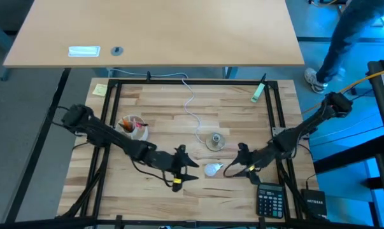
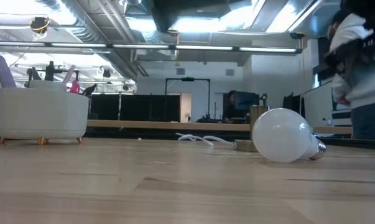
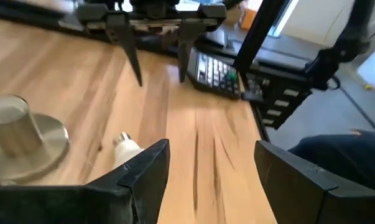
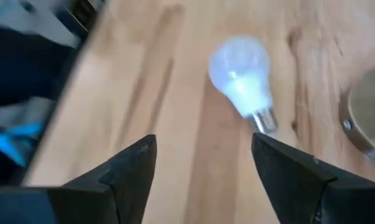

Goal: Screw lightbulb
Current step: Insert the lightbulb into the lamp

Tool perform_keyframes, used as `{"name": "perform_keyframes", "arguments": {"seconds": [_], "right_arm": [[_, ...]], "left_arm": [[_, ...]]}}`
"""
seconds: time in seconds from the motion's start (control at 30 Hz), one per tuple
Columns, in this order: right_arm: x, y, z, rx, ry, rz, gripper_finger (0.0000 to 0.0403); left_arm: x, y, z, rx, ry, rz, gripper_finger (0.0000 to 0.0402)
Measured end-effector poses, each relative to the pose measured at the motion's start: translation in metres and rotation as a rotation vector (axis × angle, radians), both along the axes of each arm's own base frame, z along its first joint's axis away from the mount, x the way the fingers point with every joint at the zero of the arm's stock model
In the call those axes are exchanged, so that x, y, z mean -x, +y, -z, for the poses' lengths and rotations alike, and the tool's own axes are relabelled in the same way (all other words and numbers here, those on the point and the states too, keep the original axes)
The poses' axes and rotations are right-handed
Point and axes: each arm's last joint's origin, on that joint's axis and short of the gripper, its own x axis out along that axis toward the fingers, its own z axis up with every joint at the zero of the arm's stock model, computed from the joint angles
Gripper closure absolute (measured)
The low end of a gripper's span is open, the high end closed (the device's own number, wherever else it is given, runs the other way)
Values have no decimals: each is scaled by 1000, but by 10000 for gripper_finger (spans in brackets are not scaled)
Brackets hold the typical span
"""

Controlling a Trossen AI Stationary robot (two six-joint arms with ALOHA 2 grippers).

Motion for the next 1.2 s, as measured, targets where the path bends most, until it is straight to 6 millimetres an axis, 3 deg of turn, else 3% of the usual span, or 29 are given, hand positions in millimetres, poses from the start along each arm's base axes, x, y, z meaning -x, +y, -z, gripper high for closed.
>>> {"name": "perform_keyframes", "arguments": {"seconds": [0.23, 0.6, 0.9, 1.2], "right_arm": [[-12, 0, 33, 267, 62, 7, 97], [-45, 6, 66, 366, -28, -46, 99], [-56, -5, 78, 311, 21, -46, 168], [-58, -5, 77, 301, 1, -45, 284]], "left_arm": [[-17, -7, 27, 3, 67, -14, 176], [-20, -9, 43, 23, 120, -35, 176], [-18, -8, 46, 8, 155, -37, 176], [-18, -8, 46, -20, 153, -24, 176]]}}
